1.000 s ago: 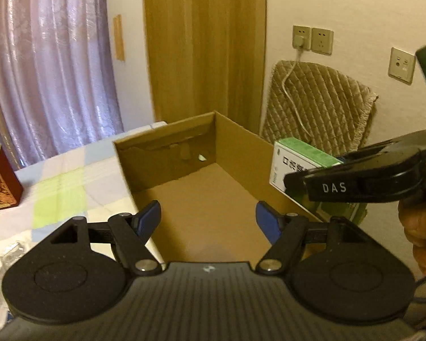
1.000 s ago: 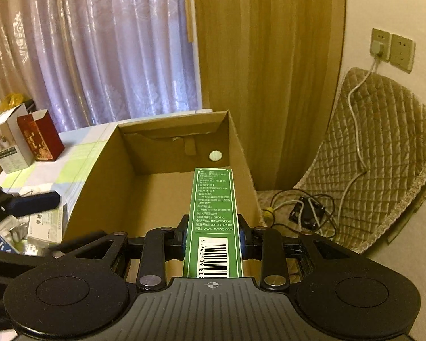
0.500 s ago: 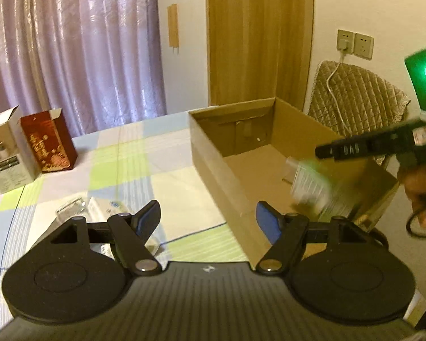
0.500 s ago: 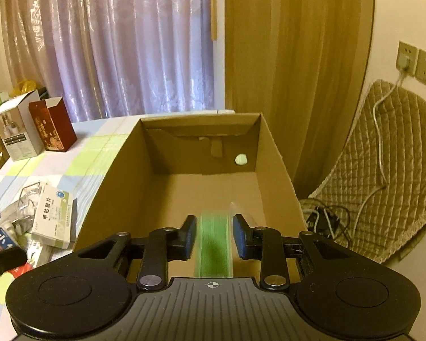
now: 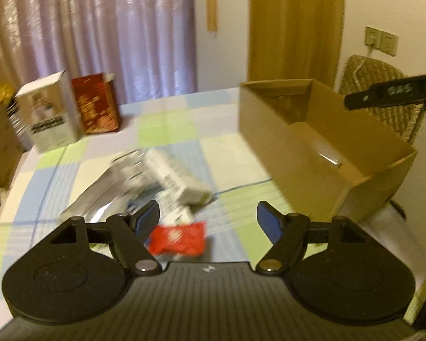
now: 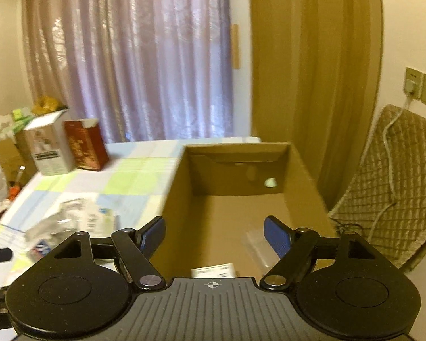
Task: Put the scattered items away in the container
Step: 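Open the right gripper to drop the green box into the cardboard box, then reach to the pile and grasp the red candy packet with the right gripper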
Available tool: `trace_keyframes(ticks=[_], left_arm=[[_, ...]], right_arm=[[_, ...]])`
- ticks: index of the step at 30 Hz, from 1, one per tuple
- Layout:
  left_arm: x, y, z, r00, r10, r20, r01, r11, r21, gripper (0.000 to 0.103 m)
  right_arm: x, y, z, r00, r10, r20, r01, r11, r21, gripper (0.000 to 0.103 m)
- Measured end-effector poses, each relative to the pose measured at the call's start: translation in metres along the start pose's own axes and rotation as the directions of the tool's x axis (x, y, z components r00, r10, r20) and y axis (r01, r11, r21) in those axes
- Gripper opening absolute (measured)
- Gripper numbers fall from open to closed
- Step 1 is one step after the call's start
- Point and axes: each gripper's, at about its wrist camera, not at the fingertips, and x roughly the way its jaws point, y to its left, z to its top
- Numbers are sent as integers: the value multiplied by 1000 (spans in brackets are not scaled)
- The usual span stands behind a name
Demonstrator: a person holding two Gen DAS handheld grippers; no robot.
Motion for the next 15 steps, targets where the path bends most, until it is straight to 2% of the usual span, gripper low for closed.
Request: trace_keyframes(ticks=[8,13,15], left_arm=[[-22,49,-35,994,100,-49,-101,995,-9,75],[-24,78,-51,986,148,-77,-148,989,4,83],[-21,90,-57,982,163,-92,-164,986,3,85]], right_arm=[[-16,75,-3,991,132,21,-131,990,-49,82],[-10,121,-9,978,209,-3,-206,965,-162,82],[-3,136,-15,971,237,-36,-239,950,-201,82]])
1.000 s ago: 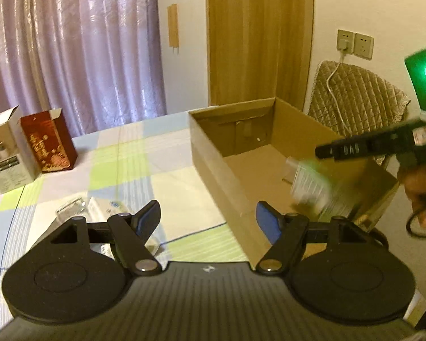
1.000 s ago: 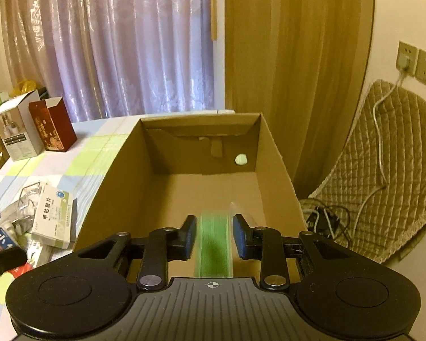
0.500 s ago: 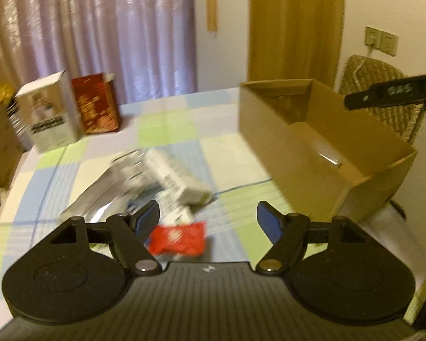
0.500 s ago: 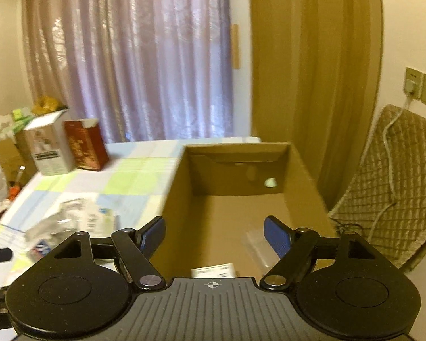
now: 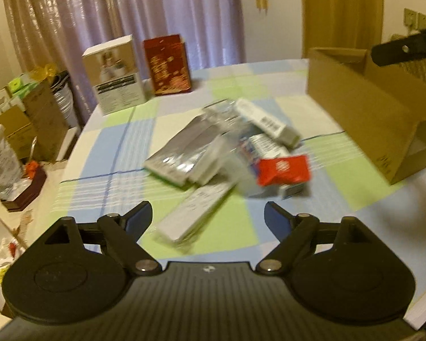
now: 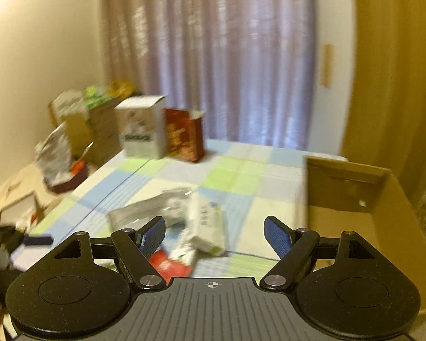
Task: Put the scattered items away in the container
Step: 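Reach to the pile and grasp the red candy packet with the right gripper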
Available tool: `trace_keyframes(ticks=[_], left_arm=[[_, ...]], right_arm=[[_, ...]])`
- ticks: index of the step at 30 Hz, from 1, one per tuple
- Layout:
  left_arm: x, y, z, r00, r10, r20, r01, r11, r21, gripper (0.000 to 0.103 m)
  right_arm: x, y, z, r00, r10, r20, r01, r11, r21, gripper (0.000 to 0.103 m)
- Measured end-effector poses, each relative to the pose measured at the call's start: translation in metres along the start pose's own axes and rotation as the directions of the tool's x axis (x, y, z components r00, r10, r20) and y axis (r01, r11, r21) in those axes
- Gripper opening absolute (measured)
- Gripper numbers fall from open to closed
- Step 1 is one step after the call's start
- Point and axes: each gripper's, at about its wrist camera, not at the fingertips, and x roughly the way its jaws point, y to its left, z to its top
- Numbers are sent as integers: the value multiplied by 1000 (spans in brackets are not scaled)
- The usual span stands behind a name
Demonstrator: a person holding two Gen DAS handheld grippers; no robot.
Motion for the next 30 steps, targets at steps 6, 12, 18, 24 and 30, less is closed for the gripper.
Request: trace_keyframes(ticks=[6,12,18,24,30], left_arm=[[29,24,-12,998,9,-56,-9,1000,12,85],[53,29,-12,997,-3,-78,5,1000,25,85],[74,26,-4,996,-35,-76,39,998,46,85],[83,27,-1,997,-21,-78,23,999,33,85],[92,31,-6,995,17,-102,-12,999,44,85]], right_arm=[[39,26,-18,992,72,-100,-84,989,-118,82],[77,36,-32,977,107,-184,-144,968,-204,82],[113,37,-39,950,149,-273,-224,936,-270,82],[140,37,-45,935,166,-313,-270,906,-326,82],[163,46,-54,921,184,-343,-319,862,-394,74]])
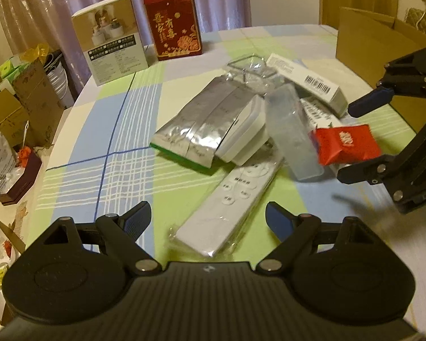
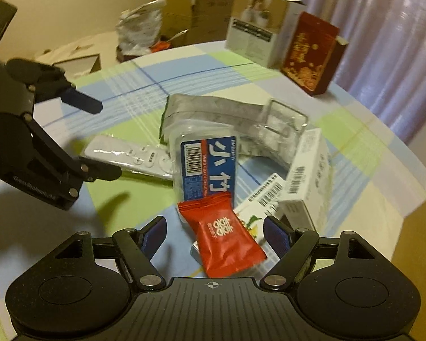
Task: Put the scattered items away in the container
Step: 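Reach to the pile and grasp the red candy packet with the right gripper, then grasp the white bagged remote with the left gripper while the right gripper holds the red packet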
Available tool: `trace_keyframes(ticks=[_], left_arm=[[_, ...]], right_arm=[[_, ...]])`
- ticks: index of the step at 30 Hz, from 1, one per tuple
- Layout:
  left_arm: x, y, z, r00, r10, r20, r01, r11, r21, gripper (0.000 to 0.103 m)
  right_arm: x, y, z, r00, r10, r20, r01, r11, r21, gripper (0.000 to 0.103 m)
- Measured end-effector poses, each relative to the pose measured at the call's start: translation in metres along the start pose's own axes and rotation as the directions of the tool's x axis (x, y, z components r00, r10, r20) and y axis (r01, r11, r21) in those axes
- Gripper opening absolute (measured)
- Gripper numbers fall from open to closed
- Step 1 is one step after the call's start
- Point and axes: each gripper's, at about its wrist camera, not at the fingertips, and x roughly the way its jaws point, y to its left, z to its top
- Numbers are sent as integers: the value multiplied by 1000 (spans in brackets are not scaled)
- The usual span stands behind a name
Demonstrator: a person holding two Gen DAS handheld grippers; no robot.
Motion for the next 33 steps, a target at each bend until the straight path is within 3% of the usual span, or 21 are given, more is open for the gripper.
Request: trace_keyframes(ticks=[1,5,6,7,10,17,20,22,24,33], left_arm=[[1,0,0,1000,-1,-3,1,1000,1,85],[4,-3,0,1000,-9,-10,9,1000,21,85],[6,-4,1,1000,-12,-13,13,999,31,85],[8,-5,1,1000,-14,-19,15,999,42,85],[14,-7,-1,999,-8,-43,11,997,74,85],[19,-2,-4,994,-60,-88,62,998,26,79],[14,-2,-7,992,-83,-90,85,996,10,68],[8,-4,-9,991,-97,-97,99,995,12,52],[-1,-9,-13,989,-104,-103,108,994,33,44],[-47,-43,-34,981,-148,-126,153,988,36,41]], right_arm=[[4,0,1,1000,6,-8,-6,1000,-4,61],[14,-1,3,999,3,-38,-4,1000,-15,57],[13,-1,3,999,1,-41,-1,1000,-9,45],[12,-1,3,999,-6,-41,6,1000,-1,40],[1,-4,1,1000,-5,-29,7,998,70,37],[-33,-2,-16,1000,-30,-7,30,979,201,36],[-47,3,-26,999,-31,-7,32,966,255,36],[-56,6,-34,999,-35,-8,36,957,288,36],[-63,10,-44,999,-37,-15,40,946,323,36],[-95,26,-84,999,-31,-34,43,897,440,36]])
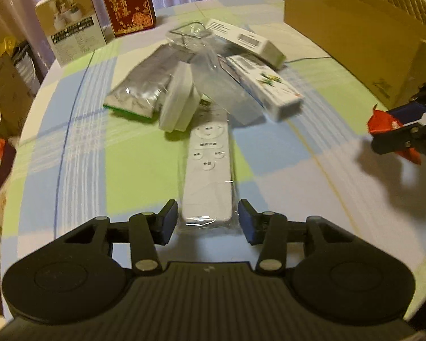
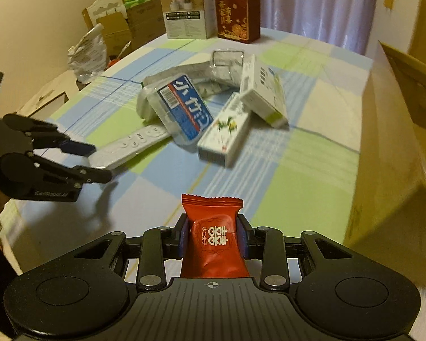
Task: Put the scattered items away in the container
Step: 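Grasp the white bagged remote with the left gripper while the right gripper holds the red packet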
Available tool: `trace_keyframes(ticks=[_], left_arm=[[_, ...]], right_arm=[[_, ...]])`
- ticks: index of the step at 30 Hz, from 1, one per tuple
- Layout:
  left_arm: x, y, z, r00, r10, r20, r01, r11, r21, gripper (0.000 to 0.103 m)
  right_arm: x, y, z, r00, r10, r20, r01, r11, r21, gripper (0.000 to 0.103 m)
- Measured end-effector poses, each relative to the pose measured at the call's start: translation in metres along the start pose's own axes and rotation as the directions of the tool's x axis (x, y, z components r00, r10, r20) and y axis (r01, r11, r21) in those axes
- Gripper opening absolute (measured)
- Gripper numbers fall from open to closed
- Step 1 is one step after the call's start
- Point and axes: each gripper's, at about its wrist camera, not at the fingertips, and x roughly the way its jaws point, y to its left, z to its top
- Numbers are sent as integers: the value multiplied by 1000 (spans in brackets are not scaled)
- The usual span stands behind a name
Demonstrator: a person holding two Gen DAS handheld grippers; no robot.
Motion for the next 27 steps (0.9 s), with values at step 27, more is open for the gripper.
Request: trace_keyframes(ticks=[27], left_arm=[[14,-6,3,999,-27,-34,24,994,-107,34]], right_arm=[[4,-16,-37,999,-37,11,35,982,183,37]])
